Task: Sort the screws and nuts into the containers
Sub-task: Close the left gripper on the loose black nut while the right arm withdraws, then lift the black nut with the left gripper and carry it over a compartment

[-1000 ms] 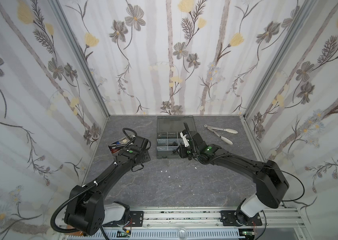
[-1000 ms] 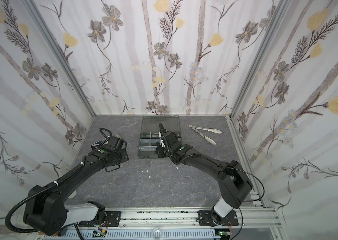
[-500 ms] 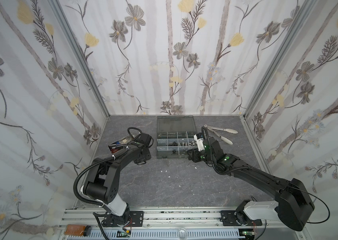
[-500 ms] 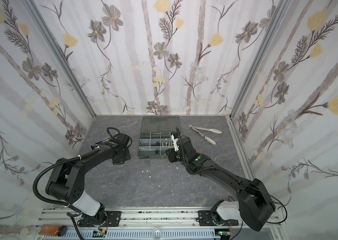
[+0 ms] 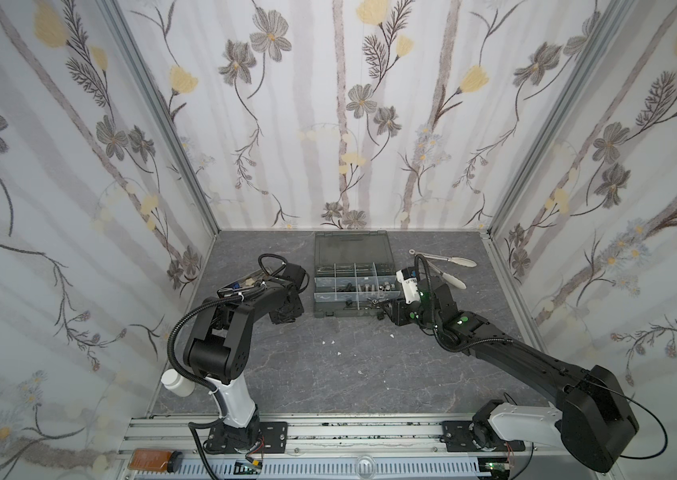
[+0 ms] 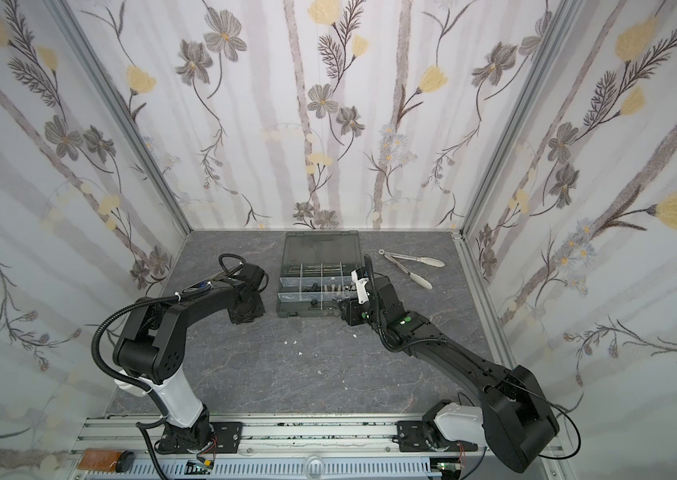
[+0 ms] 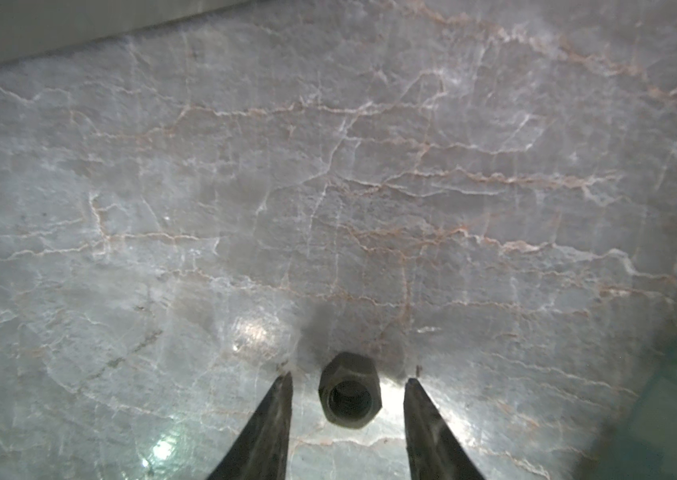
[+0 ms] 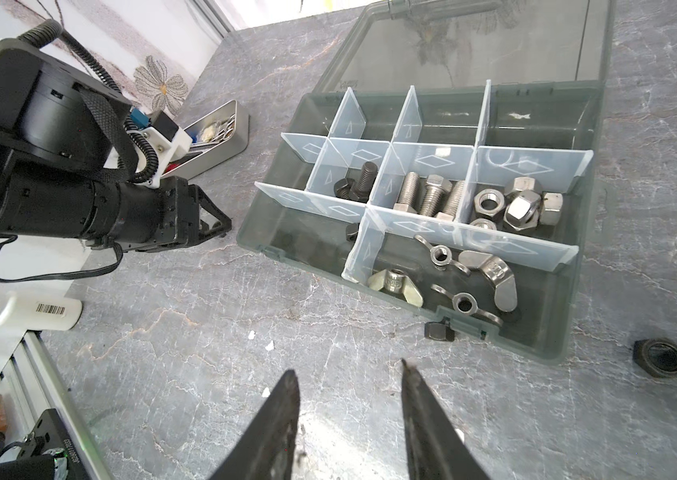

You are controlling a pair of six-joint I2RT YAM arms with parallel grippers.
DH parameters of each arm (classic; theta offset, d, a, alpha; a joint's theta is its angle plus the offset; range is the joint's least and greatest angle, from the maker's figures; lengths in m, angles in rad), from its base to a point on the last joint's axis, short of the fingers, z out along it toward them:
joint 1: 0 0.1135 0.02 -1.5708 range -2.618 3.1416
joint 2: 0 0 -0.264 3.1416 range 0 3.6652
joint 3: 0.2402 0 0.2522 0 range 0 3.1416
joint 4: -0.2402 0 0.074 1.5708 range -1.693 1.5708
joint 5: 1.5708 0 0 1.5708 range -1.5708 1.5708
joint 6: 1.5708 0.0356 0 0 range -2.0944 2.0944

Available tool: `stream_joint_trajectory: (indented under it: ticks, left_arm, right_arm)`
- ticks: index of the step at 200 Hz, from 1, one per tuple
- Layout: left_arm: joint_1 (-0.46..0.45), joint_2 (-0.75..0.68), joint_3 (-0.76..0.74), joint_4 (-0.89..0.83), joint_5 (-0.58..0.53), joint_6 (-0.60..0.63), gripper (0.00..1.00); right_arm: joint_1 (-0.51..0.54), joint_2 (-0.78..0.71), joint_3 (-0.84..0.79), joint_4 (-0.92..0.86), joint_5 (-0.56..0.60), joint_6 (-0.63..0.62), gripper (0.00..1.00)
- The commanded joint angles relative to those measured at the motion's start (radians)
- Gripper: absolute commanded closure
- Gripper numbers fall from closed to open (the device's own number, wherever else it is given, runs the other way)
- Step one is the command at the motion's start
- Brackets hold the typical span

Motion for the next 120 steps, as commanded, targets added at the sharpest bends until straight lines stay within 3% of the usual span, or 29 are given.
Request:
stream_joint_trajectory:
  ticks: [1, 120]
  left_arm:
    - [0.009, -0.001, -0.021, 0.023, -0.009, -0.013, 0.57]
    - [0.024, 0.015, -0.055, 0.104, 0.063, -0.001, 0.77]
  right_arm:
    - [-0.002, -0.006, -0.007, 0.041, -0.014, -0.007, 0.58]
    - [-0.002, -0.009, 0.007, 0.019, -0.004, -0.008, 0.58]
